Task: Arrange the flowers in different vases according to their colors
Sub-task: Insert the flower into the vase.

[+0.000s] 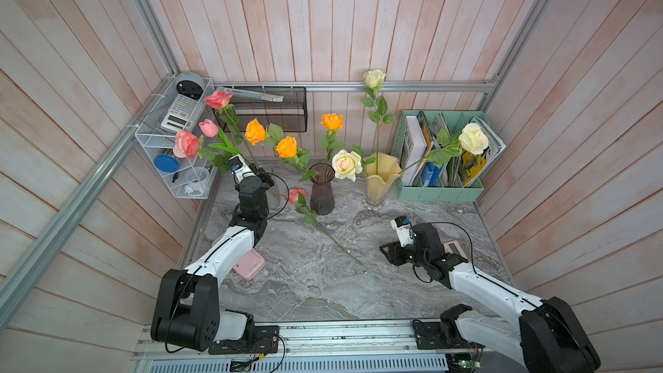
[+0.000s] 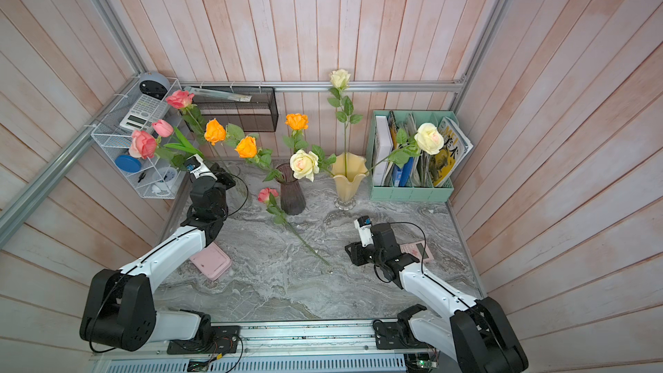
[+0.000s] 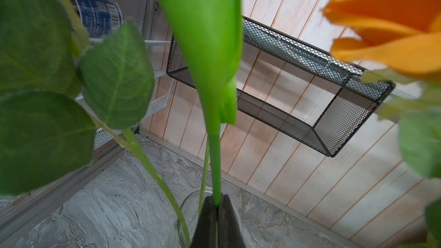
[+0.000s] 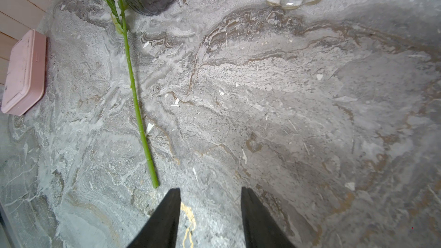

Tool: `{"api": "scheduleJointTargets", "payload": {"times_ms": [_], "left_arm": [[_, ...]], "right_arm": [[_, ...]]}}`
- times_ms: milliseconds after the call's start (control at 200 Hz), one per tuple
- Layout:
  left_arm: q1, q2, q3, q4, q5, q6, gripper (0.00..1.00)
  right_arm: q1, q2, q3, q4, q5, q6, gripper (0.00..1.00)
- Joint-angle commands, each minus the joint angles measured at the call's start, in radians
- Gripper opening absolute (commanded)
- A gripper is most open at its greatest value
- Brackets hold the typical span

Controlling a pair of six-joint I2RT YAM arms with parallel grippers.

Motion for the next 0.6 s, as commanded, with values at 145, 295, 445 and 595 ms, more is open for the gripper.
{"api": "scheduleJointTargets", "payload": {"times_ms": [145,295,445,595], "left_arm": [[-0.019,0.012,0.028,-0.077,-0.003,-0.002,0.35],[-0.026,-0.015,0.035,-0.118,-0.013,-0.007,0.39],[-0.043,-0.082,0.047,-0.200,-0.042,-0.012,0.49],[-0.084,-0.175,0.059,-0.335,-0.079,-0.042,0.51]], "right_arm": [[-0.004,-0.006,0.026,-0.014,-0.019,-0.019,0.47],[-0.003,-0.012,0.023,-0.013,-0.019,-0.020,0.48],[-0.004,-0.015,0.023,-0.015,-0.023,-0.019,0.47],[-0.004,-0.023,0.021,-0.012,-0.020,-0.021,0.47]]}}
